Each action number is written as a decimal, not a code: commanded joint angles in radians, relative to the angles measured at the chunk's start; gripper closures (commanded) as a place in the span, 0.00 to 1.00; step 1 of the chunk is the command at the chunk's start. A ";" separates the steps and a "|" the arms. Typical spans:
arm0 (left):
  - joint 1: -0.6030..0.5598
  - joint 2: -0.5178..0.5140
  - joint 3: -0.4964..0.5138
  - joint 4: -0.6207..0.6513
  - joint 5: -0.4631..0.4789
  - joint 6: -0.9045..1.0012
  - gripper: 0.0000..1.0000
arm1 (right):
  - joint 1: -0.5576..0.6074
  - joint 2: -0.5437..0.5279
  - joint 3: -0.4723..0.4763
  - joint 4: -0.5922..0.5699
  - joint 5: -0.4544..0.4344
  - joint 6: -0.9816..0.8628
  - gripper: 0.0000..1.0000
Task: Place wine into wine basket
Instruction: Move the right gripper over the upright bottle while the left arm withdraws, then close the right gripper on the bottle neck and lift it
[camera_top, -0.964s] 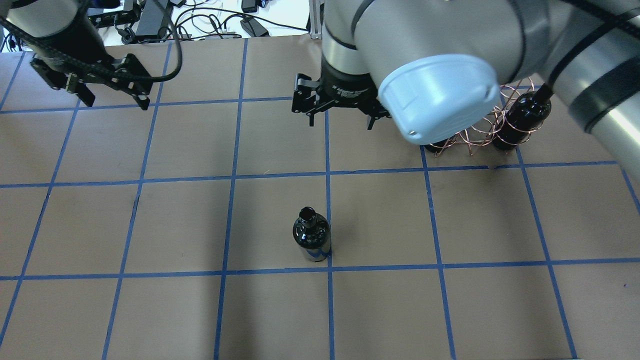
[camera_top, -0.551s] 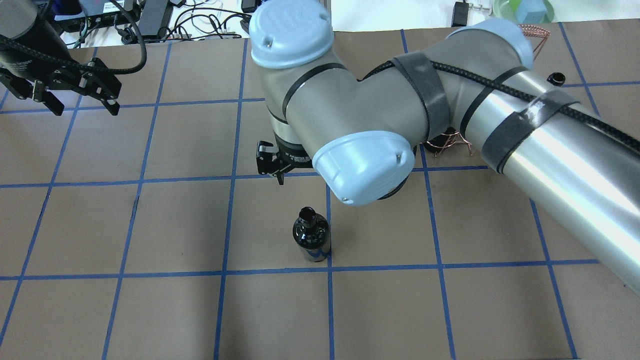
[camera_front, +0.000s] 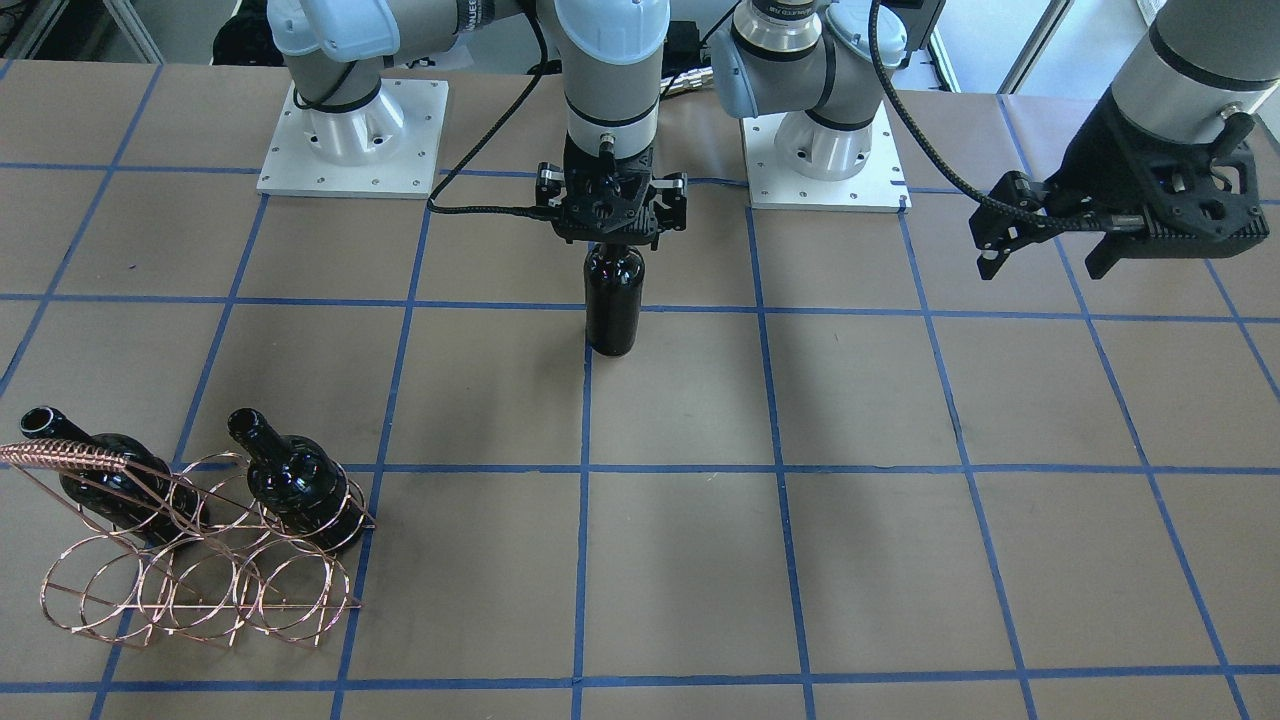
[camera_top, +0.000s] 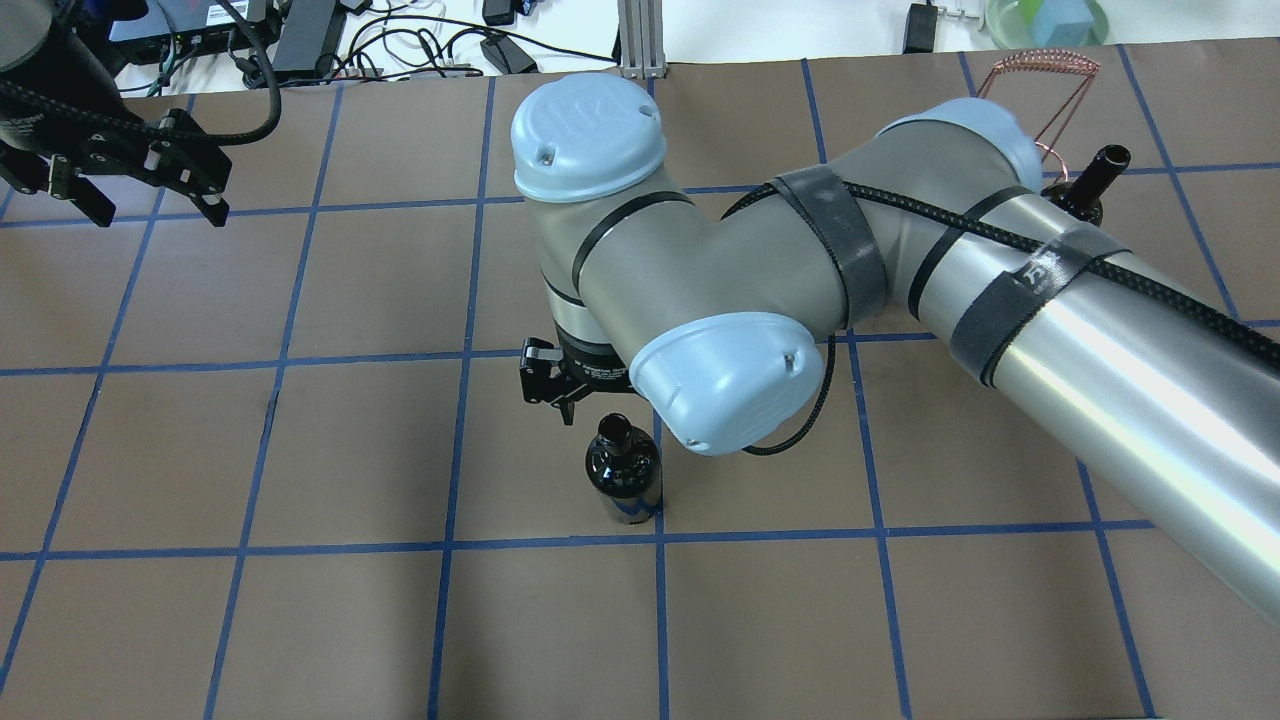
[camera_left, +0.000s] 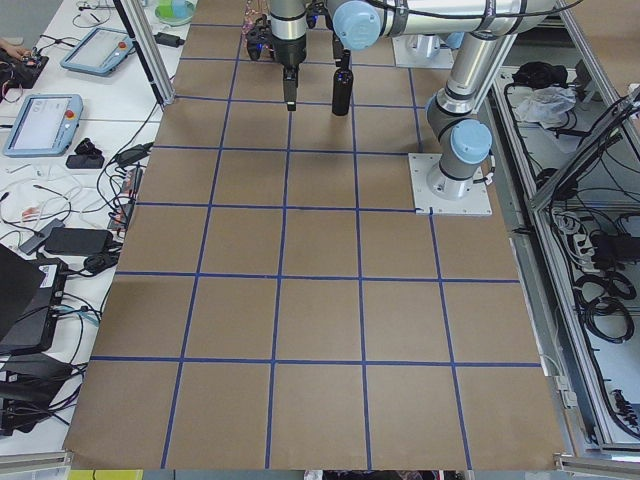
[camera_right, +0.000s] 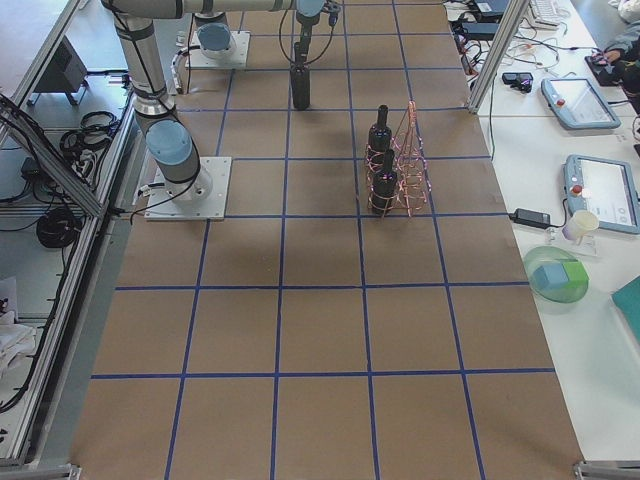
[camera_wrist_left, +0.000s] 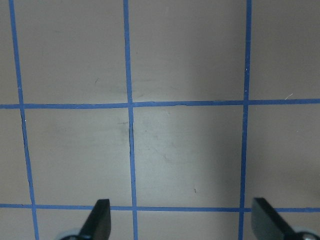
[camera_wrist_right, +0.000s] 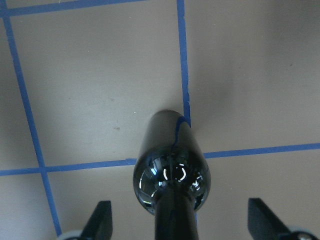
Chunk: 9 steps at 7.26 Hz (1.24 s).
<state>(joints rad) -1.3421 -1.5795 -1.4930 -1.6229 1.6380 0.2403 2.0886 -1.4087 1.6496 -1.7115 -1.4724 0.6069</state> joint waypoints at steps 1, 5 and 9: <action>-0.008 0.006 -0.003 -0.002 0.002 0.000 0.00 | 0.001 -0.001 0.001 0.029 0.023 0.010 0.14; -0.008 0.006 -0.016 -0.002 -0.001 0.002 0.00 | 0.001 0.004 0.001 0.063 0.047 0.005 0.58; -0.011 0.003 -0.018 0.000 -0.009 0.011 0.00 | 0.001 -0.004 -0.011 0.044 0.035 0.008 0.81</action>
<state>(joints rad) -1.3519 -1.5761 -1.5099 -1.6233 1.6321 0.2488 2.0893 -1.4092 1.6455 -1.6669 -1.4300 0.6116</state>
